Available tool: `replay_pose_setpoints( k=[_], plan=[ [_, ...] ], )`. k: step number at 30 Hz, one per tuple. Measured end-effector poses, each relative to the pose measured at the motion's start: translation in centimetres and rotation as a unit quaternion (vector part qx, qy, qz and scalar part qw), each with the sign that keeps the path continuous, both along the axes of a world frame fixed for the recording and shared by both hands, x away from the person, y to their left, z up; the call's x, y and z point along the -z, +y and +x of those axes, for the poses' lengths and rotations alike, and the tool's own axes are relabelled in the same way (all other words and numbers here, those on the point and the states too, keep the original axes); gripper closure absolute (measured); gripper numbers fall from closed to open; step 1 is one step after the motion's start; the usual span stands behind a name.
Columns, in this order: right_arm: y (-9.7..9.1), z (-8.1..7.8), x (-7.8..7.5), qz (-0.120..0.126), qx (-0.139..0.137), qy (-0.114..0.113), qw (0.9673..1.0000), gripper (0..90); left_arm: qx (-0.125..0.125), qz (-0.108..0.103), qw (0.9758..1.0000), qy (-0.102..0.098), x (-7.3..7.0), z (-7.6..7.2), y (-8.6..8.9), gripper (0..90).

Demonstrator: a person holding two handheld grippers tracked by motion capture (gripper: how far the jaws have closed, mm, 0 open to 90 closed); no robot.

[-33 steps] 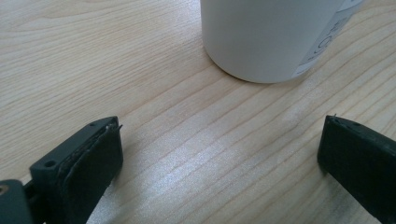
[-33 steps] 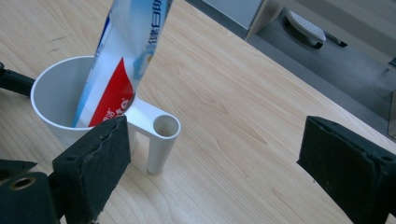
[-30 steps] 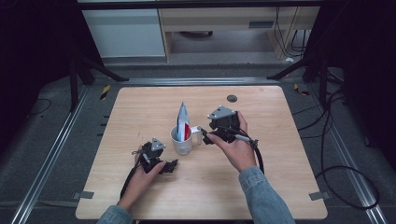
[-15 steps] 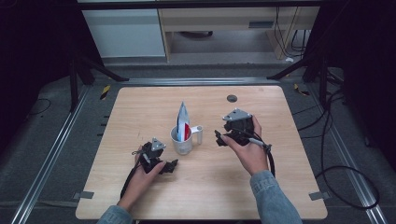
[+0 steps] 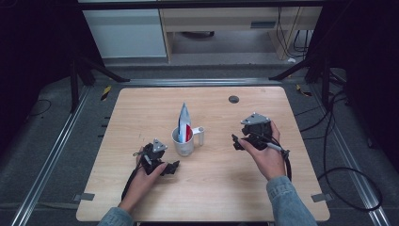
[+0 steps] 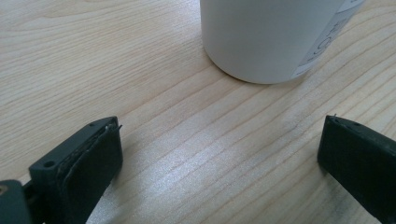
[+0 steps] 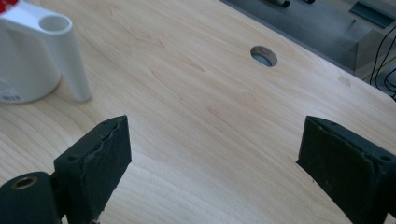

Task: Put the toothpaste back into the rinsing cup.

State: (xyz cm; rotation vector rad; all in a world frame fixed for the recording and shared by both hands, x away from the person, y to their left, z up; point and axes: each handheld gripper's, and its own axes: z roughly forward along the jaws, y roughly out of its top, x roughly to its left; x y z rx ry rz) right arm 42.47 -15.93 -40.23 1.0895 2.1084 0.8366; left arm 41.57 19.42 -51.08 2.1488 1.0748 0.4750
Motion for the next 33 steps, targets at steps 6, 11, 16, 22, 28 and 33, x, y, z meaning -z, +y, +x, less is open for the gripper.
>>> replay_pose_setpoints(
  k=[6,11,16,22,28,33],
  plan=[
    [-1.3,-0.4,1.4,0.0,0.012,0.015,0.9998,9.0,0.0,0.0,1.0,0.0,0.0,0.0,0.0,0.0],
    [-2.0,-0.4,2.6,0.004,0.02,0.025,0.9995,9.5,0.0,0.0,1.0,0.0,0.0,0.0,0.0,0.0],
    [-2.4,-0.5,3.8,0.005,0.025,0.034,0.9991,10.3,0.0,0.0,1.0,0.0,0.0,0.0,0.0,0.0],
    [-2.9,-0.3,5.5,0.012,0.036,0.05,0.998,10.9,0.0,0.0,1.0,0.0,0.0,0.0,0.0,0.0],
    [-2.9,-0.1,7.3,0.023,0.042,0.068,0.9965,11.5,0.0,0.0,1.0,0.0,0.0,0.0,0.0,0.0],
    [-2.9,0.0,8.6,0.039,0.047,0.082,0.9947,12.0,0.0,0.0,1.0,0.0,0.0,0.0,0.0,0.0]
  ],
)
